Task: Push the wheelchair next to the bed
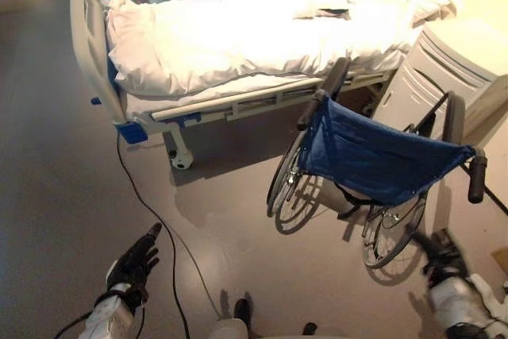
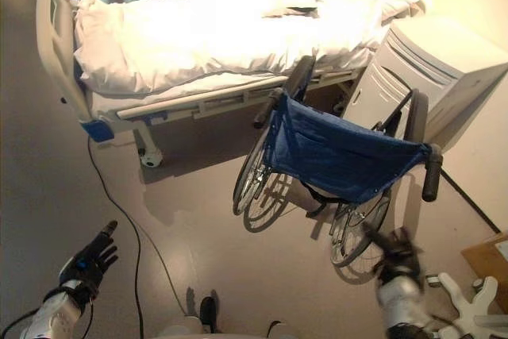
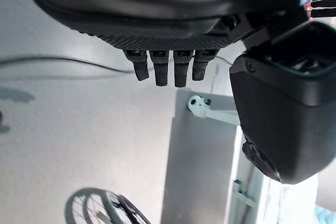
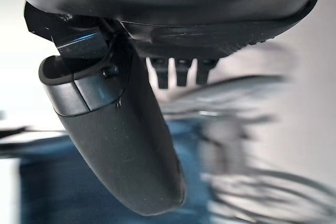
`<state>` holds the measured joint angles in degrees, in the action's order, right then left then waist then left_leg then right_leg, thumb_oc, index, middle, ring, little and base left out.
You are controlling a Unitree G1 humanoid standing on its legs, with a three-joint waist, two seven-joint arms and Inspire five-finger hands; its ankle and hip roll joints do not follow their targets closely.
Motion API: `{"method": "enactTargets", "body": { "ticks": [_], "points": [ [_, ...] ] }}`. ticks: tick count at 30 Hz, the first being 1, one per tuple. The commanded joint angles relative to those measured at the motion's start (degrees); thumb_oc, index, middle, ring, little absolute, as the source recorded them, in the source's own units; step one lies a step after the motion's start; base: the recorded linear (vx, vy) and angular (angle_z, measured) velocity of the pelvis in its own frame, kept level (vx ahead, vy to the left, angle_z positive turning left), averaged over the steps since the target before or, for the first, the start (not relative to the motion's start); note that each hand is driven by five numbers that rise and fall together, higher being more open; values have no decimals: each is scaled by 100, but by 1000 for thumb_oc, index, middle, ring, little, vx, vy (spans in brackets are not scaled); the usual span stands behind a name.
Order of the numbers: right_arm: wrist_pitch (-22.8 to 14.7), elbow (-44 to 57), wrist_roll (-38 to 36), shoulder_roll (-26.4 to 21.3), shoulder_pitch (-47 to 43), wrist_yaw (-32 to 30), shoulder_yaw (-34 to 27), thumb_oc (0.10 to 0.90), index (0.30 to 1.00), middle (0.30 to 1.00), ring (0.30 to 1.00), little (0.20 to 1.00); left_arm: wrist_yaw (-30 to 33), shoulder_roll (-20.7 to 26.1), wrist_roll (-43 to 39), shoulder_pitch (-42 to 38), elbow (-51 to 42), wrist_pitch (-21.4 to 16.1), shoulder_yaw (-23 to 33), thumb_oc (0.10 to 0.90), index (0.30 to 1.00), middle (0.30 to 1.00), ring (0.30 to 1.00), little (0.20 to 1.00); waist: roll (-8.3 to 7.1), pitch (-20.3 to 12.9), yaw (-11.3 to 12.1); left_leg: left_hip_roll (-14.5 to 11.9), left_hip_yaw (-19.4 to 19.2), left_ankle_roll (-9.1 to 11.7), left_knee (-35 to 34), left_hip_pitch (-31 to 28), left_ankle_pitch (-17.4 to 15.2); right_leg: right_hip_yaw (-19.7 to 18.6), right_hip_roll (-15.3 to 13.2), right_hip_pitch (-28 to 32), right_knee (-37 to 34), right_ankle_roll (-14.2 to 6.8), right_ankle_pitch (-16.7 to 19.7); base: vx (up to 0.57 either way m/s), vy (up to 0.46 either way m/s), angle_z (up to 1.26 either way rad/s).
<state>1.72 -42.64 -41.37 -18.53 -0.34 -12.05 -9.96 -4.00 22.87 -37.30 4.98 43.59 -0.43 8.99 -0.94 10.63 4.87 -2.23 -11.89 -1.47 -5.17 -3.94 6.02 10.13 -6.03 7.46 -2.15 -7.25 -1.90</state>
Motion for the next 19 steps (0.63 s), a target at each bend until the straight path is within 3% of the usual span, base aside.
{"method": "enactTargets", "body": {
  "ticks": [1,5,8,12,15,16,19],
  "points": [
    [-790,47,485,-207,-88,203,50,800,900,900,900,900,-185,209,308,-250,-100,-742,-123,800,900,900,900,900,-130,-445,62,158,402,255,140,465,-445,49,186,228,307,33,-252,-161,-252,-3],
    [-795,-1183,1175,-19,49,619,295,800,900,900,900,900,-236,-129,612,-243,499,-870,-401,800,900,900,900,900,-68,-319,-162,-188,121,501,142,580,-222,112,379,171,178,234,-238,-141,-194,3],
    [-931,-1735,2014,-5,125,636,544,800,900,900,900,900,-298,-274,985,-272,898,-825,-601,800,900,900,900,900,-23,-278,-300,-201,159,550,288,659,-217,75,398,117,209,311,-217,-96,-81,11],
    [-628,-2306,2626,4,106,762,969,800,900,900,900,900,-247,-486,1359,-308,1576,-643,-780,800,900,900,900,900,-74,-320,-419,142,710,394,971,580,-765,-198,294,-96,261,380,-130,-59,-1,-4],
    [-425,-2567,2802,37,77,816,1154,800,900,900,900,900,-265,-612,1680,-352,1942,-605,-964,800,900,900,900,900,-152,-359,-466,347,876,301,1451,540,-1074,-359,253,-146,200,386,-38,-19,27,-40],
    [-280,-2621,2806,55,60,893,1215,800,900,900,900,900,-203,-689,1632,-369,2018,-502,-1063,800,900,900,900,900,-152,-377,-485,405,914,259,1463,455,-1193,-403,261,-167,201,371,-15,5,53,-24],
    [-315,-2675,3076,197,65,1178,1366,800,900,900,900,900,-251,-815,1815,-354,2126,-495,-1208,800,900,900,900,900,-67,-468,-567,332,787,244,1034,138,-1141,-392,344,-218,201,358,-28,28,83,-14]
  ]
}}
